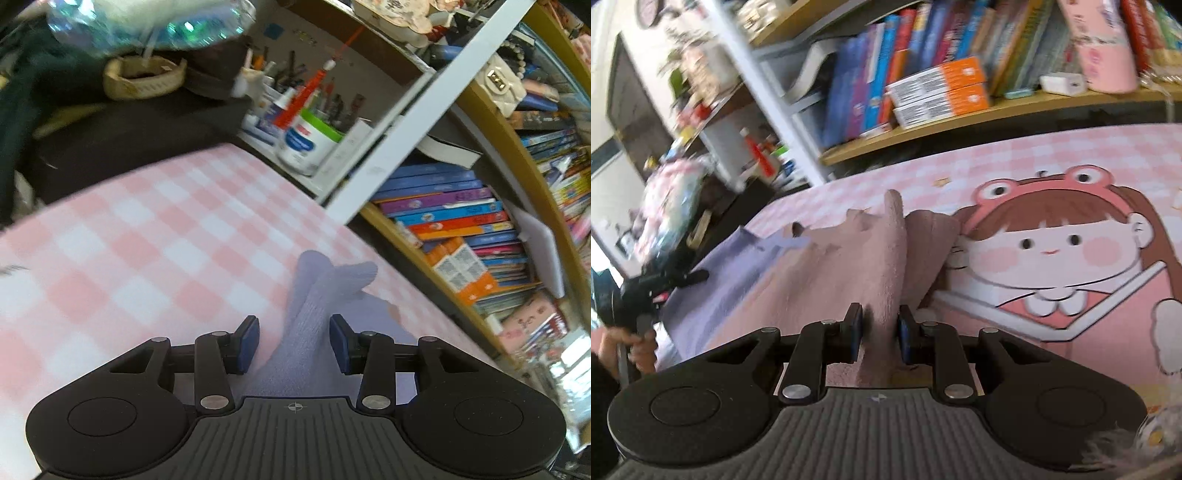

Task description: Fold clothes

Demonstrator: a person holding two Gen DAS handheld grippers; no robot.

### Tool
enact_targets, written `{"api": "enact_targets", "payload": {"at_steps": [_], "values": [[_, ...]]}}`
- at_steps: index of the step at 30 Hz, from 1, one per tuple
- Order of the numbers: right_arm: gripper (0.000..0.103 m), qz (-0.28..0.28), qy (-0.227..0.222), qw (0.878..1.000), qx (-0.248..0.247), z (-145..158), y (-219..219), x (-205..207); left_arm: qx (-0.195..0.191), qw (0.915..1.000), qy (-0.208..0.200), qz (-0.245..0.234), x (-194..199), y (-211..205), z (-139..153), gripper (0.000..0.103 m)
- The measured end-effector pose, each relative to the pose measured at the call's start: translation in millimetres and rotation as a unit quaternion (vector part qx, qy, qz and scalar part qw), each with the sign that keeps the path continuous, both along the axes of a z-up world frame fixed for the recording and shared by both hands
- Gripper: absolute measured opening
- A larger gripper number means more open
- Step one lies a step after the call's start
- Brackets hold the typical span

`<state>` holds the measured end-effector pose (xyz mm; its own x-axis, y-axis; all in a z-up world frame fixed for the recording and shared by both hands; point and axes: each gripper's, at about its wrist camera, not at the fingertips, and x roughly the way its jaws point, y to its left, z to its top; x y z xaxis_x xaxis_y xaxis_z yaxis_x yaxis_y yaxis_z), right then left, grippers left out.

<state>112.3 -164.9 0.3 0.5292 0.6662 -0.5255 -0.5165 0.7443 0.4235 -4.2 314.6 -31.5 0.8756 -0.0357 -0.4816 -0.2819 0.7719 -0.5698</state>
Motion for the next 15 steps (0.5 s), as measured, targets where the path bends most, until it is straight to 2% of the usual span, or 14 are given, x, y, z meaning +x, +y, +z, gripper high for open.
{"api": "enact_targets", "payload": {"at_steps": [4,8,12,15], "values": [[0.019,0.012,-0.041,0.998,-0.037,2,12,-11,0.013,0.9992,0.000,0.037,-21,8,8,0.042],[0.022,0.015,-0.056,0.997,-0.048,2,14,-13,0.037,0.9966,-0.015,0.072,-53,3,31,0.042],[0.022,0.017,-0.070,0.996,-0.059,2,15,-15,0.060,0.9947,-0.011,0.082,-82,-10,52,0.042],[0.022,0.016,-0.083,0.994,-0.069,2,16,-17,0.058,0.9954,-0.005,0.076,-96,-22,57,0.042]]}}
